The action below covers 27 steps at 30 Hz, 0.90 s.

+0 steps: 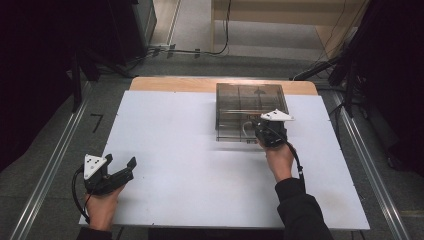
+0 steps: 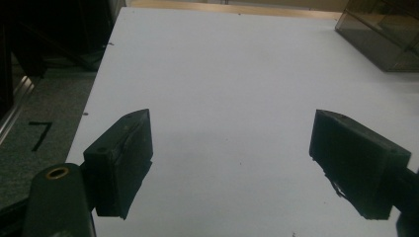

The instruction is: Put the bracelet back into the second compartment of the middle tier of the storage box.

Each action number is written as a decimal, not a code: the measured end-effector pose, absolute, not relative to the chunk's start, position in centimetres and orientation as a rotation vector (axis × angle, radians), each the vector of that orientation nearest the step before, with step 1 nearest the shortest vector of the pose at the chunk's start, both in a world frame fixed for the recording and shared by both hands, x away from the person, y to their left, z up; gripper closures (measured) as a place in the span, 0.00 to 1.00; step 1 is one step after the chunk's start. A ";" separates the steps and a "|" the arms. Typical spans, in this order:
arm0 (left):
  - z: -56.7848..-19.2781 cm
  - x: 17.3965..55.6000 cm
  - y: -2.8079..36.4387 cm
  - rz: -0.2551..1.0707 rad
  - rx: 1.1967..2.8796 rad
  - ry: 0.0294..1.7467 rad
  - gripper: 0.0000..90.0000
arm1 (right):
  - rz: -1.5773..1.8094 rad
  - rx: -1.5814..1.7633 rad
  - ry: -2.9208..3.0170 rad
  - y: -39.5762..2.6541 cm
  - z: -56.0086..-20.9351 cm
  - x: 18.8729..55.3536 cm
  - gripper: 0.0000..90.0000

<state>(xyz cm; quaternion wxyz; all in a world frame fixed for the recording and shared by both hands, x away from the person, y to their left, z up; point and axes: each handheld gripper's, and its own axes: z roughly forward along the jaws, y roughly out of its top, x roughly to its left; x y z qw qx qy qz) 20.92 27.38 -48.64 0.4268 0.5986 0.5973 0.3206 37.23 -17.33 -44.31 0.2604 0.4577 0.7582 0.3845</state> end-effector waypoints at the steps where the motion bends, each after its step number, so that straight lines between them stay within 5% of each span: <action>1: -48.6 20.9 27.4 0.801 1.496 1.492 0.19 | 1.027 1.241 2.055 -17.3 -44.4 37.3 0.94; 7: -48.6 20.9 27.4 0.799 1.498 1.495 0.19 | 0.960 1.239 2.077 -17.2 -45.0 37.7 0.92; 10: -48.7 20.9 27.5 0.797 1.495 1.493 0.19 | 0.969 1.227 2.102 -17.3 -45.1 37.8 0.72; 27: -48.6 20.8 27.5 0.802 1.495 1.498 0.19 | 1.056 1.237 2.101 -18.9 -44.8 35.6 0.34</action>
